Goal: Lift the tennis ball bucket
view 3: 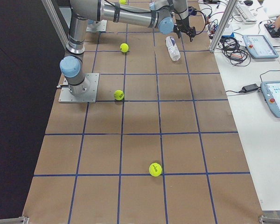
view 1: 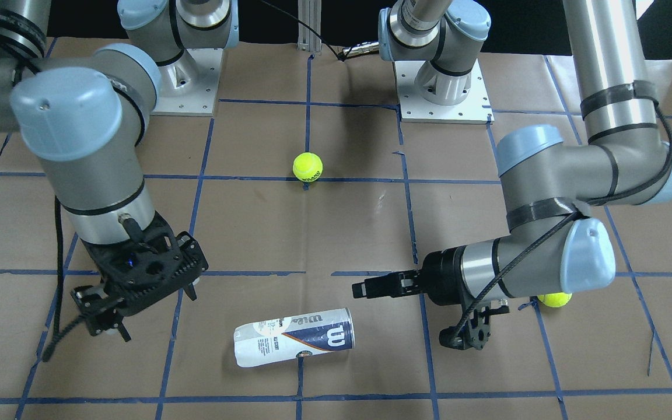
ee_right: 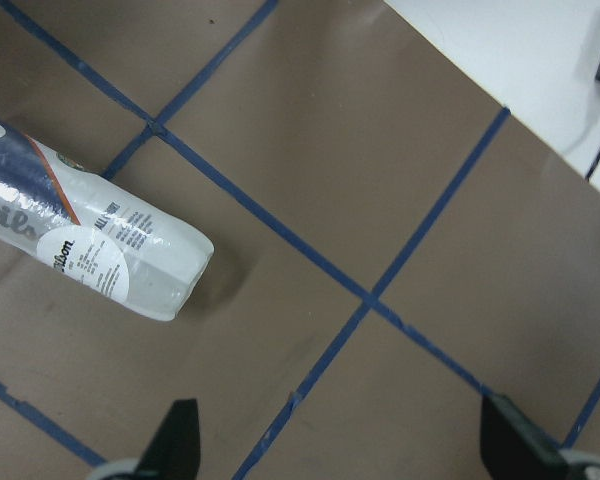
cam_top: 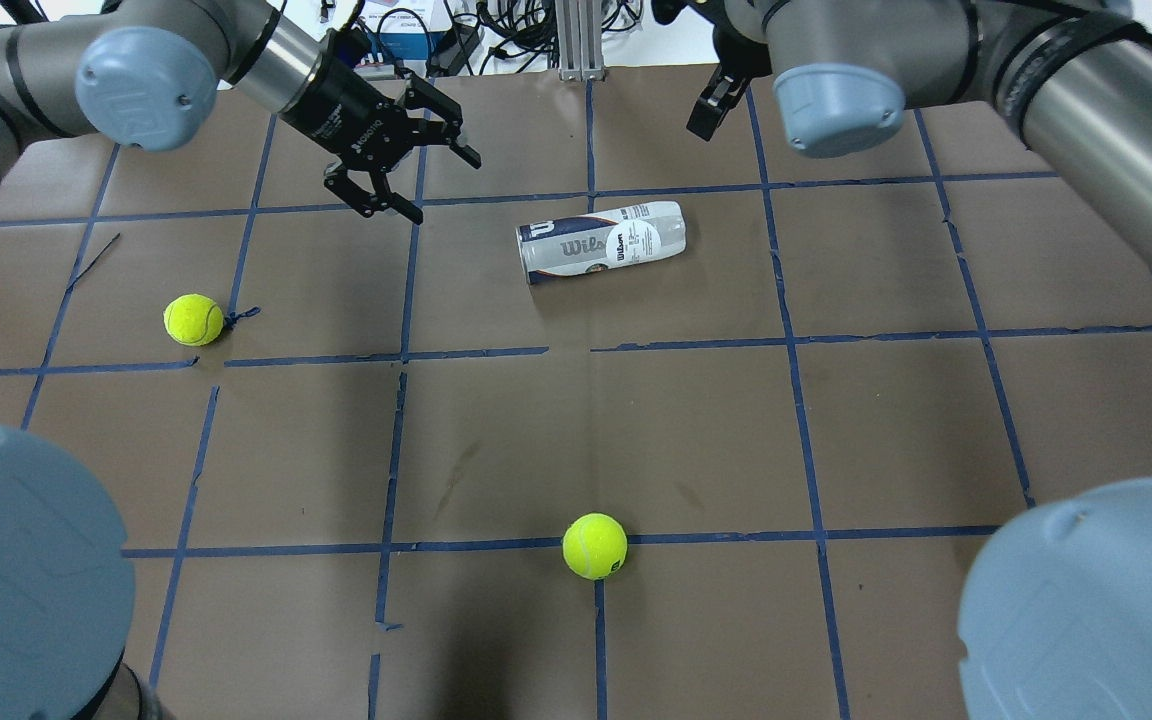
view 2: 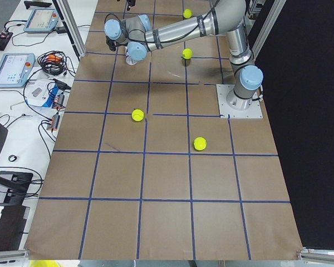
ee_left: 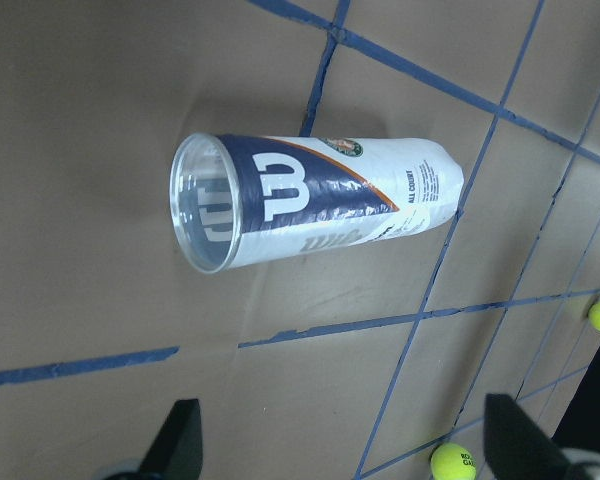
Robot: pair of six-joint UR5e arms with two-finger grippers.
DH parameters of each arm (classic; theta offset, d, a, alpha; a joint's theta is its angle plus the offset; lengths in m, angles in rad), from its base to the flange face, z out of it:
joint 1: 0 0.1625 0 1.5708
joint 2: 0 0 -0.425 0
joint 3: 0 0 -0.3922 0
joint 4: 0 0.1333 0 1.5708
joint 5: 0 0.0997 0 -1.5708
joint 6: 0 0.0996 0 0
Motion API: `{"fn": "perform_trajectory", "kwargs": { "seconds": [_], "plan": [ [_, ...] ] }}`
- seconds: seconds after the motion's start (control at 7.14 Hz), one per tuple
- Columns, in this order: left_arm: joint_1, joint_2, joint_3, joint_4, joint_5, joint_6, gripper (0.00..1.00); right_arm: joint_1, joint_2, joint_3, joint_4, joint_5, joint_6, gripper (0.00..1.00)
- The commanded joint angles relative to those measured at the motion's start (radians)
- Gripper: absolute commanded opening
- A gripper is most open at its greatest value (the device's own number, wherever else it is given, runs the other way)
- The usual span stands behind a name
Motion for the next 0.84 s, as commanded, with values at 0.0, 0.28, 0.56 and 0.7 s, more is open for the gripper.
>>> {"fn": "perform_trajectory", "kwargs": {
  "seconds": [0.0, 0.28, 0.56, 0.7],
  "plan": [
    [-0.028, -0.097, -0.004, 0.164, -0.001, 0.001, 1.0, -0.066, -0.075, -0.012, 0.271, 0.003, 0.255, 1.0],
    [-0.033, -0.116, -0.017, 0.169, -0.003, 0.013, 1.0, -0.069, -0.12, 0.001, 0.367, 0.003, 0.441, 1.0],
    [-0.059, -0.137, -0.069, 0.273, -0.014, 0.016, 1.0, -0.071, -0.13, -0.008, 0.37, 0.001, 0.535, 1.0],
    [-0.062, -0.153, -0.071, 0.29, -0.015, 0.016, 0.89, -0.074, -0.13, -0.012, 0.37, 0.001, 0.535, 1.0]
  ]
}}
